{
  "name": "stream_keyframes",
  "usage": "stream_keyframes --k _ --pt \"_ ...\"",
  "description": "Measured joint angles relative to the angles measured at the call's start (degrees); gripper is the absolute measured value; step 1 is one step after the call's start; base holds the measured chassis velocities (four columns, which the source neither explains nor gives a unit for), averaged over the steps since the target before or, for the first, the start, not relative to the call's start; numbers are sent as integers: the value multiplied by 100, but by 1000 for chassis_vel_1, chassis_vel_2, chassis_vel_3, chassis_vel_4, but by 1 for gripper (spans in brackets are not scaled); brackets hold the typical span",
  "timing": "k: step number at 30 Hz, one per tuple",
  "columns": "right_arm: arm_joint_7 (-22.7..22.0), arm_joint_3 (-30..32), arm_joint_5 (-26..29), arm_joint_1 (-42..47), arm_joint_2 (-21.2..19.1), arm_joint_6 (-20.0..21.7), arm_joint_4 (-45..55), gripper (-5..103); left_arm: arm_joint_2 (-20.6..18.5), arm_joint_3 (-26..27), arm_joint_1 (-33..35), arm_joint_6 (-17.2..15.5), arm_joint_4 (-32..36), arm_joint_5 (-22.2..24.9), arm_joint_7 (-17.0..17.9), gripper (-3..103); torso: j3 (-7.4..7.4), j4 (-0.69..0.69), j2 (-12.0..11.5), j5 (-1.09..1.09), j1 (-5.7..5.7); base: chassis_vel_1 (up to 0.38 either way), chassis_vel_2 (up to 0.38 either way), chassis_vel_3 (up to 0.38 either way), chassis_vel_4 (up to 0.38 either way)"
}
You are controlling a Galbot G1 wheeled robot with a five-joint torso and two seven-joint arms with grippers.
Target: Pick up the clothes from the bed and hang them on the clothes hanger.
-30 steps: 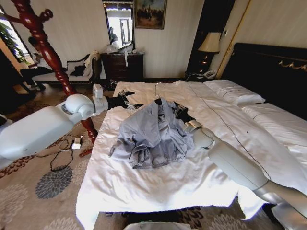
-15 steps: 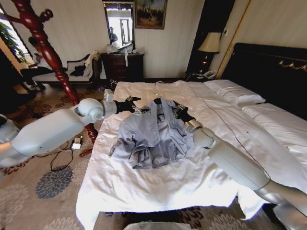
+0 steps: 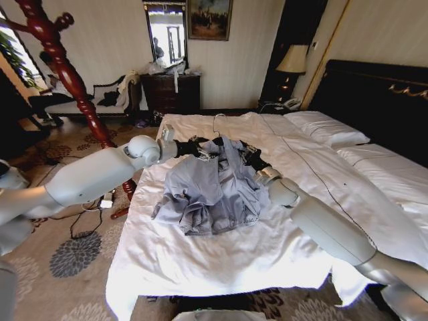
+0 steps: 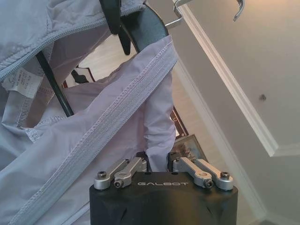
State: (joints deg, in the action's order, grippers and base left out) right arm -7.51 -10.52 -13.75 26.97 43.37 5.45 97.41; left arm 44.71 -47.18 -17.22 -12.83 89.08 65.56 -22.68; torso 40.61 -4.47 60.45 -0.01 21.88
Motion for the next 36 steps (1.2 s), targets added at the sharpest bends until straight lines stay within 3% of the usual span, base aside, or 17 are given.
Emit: stream_keyframes --k 2,6,9,11,14,17,19,36 --pt "0 0 -21 -18 -7 -5 18 19 0 -4 0 -9 -4 28 -15 84 0 0 0 1 0 0 0 0 0" --pt "-3 2 -44 -55 -33 -13 49 19 -1 -3 22 -37 0 133 -10 61 0 0 0 1 0 0 0 0 0" --pt "-3 3 -47 -55 -34 -16 51 19 0 -3 25 -40 0 145 -2 61 0 0 0 1 0 0 0 0 0" --pt "-4 7 -73 -41 -34 -24 78 19 16 -5 38 -52 10 202 38 45 0 0 0 1 0 0 0 0 0" --pt "-5 11 -106 -23 -20 -26 114 19 24 -7 40 -66 37 241 101 40 0 0 0 1 0 0 0 0 0" --pt "-5 16 -153 -11 -12 -26 146 19 23 -8 54 -75 75 275 189 23 0 0 0 1 0 0 0 0 0" --pt "-5 20 -156 -4 -13 -26 158 19 4 -9 55 -81 104 328 195 18 0 0 0 1 0 0 0 0 0" --pt "-47 76 -68 91 -18 4 300 18 -132 2 88 -131 383 666 442 16 0 0 0 1 0 0 0 0 0"
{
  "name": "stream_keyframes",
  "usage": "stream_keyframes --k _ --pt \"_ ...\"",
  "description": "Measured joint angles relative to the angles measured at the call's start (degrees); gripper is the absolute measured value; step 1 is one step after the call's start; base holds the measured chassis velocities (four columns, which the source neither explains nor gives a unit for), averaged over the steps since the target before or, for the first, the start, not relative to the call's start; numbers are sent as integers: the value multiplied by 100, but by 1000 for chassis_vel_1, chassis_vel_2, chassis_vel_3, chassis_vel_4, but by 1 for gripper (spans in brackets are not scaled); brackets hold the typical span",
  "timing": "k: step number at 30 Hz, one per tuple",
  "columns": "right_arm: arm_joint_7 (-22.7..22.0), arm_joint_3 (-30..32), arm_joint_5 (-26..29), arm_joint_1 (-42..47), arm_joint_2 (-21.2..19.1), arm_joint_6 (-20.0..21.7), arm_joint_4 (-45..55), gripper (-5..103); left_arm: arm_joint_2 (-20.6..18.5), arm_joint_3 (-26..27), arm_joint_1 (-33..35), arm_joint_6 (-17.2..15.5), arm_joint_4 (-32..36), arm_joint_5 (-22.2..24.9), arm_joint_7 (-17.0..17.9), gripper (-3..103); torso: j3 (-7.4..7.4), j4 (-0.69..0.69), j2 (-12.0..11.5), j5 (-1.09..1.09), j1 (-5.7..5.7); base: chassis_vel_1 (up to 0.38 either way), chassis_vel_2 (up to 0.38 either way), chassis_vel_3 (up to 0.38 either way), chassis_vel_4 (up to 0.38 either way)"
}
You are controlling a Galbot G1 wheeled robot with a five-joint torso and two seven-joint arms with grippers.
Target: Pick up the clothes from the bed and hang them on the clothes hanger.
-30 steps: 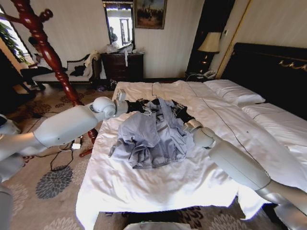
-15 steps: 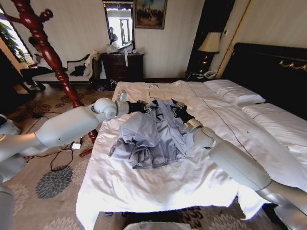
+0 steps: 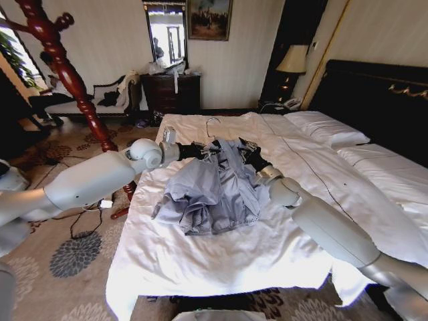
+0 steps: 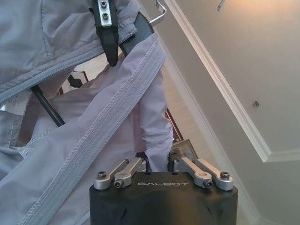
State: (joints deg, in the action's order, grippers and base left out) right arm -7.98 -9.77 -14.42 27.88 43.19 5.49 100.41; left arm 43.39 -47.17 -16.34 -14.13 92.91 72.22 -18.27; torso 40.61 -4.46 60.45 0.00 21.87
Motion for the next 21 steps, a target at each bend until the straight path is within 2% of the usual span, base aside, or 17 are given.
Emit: stream_keyframes --k 2,4,7,9,13,14,17,18,20,21 --pt "-4 35 22 59 -6 -11 63 27 -13 3 9 2 8 24 67 15 -1 0 1 -2 0 0 0 0 0" --pt "-2 54 39 76 -15 -8 62 27 -21 5 19 2 13 24 71 15 0 0 0 0 -1 0 0 0 0" --pt "7 102 123 119 -44 -10 95 44 -27 30 41 4 27 28 110 15 0 1 0 0 0 0 0 0 0" --pt "7 115 142 130 -62 -10 105 44 -31 36 44 5 32 30 116 15 0 0 0 0 0 0 0 0 0" --pt "28 262 224 288 -201 -7 192 66 -76 63 45 17 70 71 161 15 0 1 0 0 0 0 0 0 0" --pt "28 262 224 288 -201 -7 192 66 -76 63 45 17 70 71 161 15 0 1 0 0 0 0 0 0 0" --pt "54 395 286 456 -285 6 285 82 -92 86 41 20 84 102 200 15 0 0 0 0 0 0 0 0 0" --pt "54 395 286 456 -285 6 285 82 -92 86 41 20 84 102 200 15 0 0 0 0 0 0 0 0 0" --pt "57 532 363 597 -342 22 346 92 -103 114 38 24 80 117 235 15 0 0 0 0 0 0 0 0 0" --pt "55 576 430 638 -363 32 367 92 -107 123 38 25 77 121 246 15 0 0 0 0 0 0 0 0 0"
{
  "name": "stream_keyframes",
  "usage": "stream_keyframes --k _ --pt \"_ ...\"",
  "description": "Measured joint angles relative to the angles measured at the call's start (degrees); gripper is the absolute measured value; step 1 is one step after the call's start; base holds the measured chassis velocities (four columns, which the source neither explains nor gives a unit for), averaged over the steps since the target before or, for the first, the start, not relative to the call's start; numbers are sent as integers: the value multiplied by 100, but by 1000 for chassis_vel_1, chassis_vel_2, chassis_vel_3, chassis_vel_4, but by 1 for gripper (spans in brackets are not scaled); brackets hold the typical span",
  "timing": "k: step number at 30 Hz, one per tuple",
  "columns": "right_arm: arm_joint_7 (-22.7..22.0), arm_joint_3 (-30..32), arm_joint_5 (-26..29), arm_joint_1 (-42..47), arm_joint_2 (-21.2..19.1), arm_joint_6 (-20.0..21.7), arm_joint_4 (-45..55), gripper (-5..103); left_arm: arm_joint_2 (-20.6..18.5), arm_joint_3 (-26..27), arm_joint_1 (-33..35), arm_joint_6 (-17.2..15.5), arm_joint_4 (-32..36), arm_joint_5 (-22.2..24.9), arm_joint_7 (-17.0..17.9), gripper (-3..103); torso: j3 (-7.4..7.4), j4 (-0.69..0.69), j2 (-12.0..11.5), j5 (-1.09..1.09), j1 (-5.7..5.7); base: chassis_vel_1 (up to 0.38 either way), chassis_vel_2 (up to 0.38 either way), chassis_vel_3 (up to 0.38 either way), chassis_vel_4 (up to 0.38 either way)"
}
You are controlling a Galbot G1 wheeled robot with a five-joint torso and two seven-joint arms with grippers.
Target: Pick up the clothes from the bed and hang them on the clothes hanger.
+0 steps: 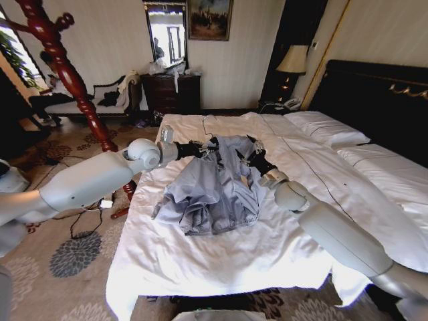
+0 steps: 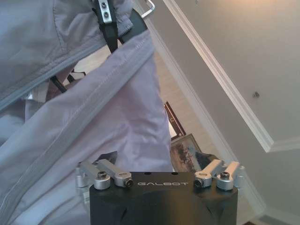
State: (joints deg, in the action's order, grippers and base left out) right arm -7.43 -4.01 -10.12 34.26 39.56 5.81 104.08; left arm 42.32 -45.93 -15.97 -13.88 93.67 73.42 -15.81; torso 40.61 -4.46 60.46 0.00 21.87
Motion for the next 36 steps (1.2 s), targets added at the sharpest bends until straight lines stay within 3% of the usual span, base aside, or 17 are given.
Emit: stream_keyframes --k 2,4,7,8,11,12,15,16,20,23,24,27,32,36 --pt "-75 144 399 152 -86 74 82 99 -37 28 11 7 2 5 41 15 0 0 0 0 0 0 0 0 0" --pt "-119 195 624 222 -124 120 125 100 -60 34 17 12 15 4 51 15 0 0 0 0 0 0 0 0 0" --pt "-393 393 1670 603 -293 349 371 100 -171 90 74 48 93 5 97 15 0 -1 0 1 0 0 0 0 0" --pt "-393 393 1670 603 -293 349 371 100 -171 90 74 48 93 5 97 15 0 -1 0 1 0 0 0 0 0" --pt "-670 492 2606 894 -254 485 509 100 -384 197 177 87 274 20 177 15 0 -4 0 2 0 0 0 0 0" --pt "-736 619 2971 1154 -151 499 551 100 -567 256 230 104 414 25 210 15 0 6 0 -1 0 0 0 0 0" --pt "-756 908 3181 1579 -33 481 588 100 -703 288 252 109 508 30 209 15 0 9 0 2 0 0 0 0 0" --pt "-760 1218 3281 1975 85 449 601 100 -798 320 272 115 583 45 197 15 0 2 0 2 0 0 0 0 0" --pt "-768 1853 3497 2678 355 385 662 100 -956 389 312 137 720 58 160 15 -1 -5 0 -2 -1 0 0 0 0" --pt "-756 2360 3533 3199 584 323 743 100 -1063 469 364 152 830 74 161 15 0 0 0 1 1 0 0 0 0" --pt "-706 2652 3474 3558 738 265 805 100 -1114 498 389 161 889 86 164 15 0 4 0 5 1 0 0 0 0" --pt "-478 3371 3132 4455 1093 42 1023 100 -1245 506 400 173 998 70 151 15 -1 -3 1 -1 -1 0 0 0 0" --pt "-240 4089 2649 5397 1564 -311 1495 100 -1321 591 429 186 1040 51 166 15 0 0 0 3 0 0 0 0 0" --pt "-140 4290 2470 5856 1958 -456 1773 100 -1418 654 483 205 1160 66 232 15 -1 0 1 2 -1 0 0 0 0"
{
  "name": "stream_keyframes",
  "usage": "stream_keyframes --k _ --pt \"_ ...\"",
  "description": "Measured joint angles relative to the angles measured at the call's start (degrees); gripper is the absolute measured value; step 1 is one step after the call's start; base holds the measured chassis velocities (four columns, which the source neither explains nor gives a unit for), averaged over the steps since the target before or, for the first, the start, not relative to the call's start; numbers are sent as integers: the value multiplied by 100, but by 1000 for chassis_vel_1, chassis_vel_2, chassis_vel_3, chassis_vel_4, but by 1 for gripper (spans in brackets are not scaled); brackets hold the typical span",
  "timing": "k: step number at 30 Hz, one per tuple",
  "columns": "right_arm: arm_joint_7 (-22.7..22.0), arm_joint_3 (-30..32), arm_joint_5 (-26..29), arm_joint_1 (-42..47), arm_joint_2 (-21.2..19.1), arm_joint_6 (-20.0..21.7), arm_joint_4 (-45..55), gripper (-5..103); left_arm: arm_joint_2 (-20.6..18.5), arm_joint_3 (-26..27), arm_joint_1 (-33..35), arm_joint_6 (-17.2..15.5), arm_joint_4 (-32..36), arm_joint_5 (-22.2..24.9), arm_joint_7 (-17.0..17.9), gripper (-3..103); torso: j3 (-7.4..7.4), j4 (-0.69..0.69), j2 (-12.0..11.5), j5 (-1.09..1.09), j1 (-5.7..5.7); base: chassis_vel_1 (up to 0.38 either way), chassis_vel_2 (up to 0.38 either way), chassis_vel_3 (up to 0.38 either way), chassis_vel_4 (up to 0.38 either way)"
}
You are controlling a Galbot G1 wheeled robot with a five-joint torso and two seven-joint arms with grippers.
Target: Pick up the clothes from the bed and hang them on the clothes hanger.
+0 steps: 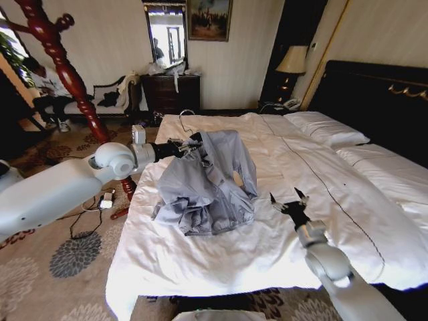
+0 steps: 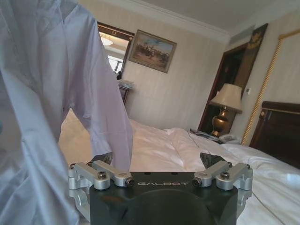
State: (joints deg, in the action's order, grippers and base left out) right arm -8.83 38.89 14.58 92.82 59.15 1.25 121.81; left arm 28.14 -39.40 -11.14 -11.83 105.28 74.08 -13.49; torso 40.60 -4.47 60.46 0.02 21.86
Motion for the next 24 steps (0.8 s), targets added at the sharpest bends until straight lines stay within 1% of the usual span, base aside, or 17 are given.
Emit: stream_keyframes --k 2,3,5,8,14,17,24 --pt "57 72 -61 276 322 -88 116 100 -97 3 8 12 88 11 15 15 0 1 0 -1 1 0 0 0 0" --pt "57 72 -61 276 322 -88 116 100 -97 3 8 12 88 11 15 15 0 1 0 -1 1 0 0 0 0" --pt "91 130 -126 447 557 -188 144 100 -157 12 19 25 136 23 38 15 1 1 0 0 0 0 0 0 0" --pt "186 283 -344 707 895 -465 139 100 -279 140 126 44 219 50 81 15 0 -1 0 -2 0 0 0 0 0" --pt "213 327 -461 766 948 -543 130 100 -421 416 416 52 304 20 108 15 1 2 0 0 1 0 0 0 0" --pt "214 325 -464 759 942 -545 124 100 -491 672 666 52 377 -50 196 15 1 0 0 0 1 0 0 0 0" --pt "214 308 -462 739 927 -544 115 100 -661 1170 1050 57 493 -57 488 15 1 2 0 -1 1 0 0 0 0"
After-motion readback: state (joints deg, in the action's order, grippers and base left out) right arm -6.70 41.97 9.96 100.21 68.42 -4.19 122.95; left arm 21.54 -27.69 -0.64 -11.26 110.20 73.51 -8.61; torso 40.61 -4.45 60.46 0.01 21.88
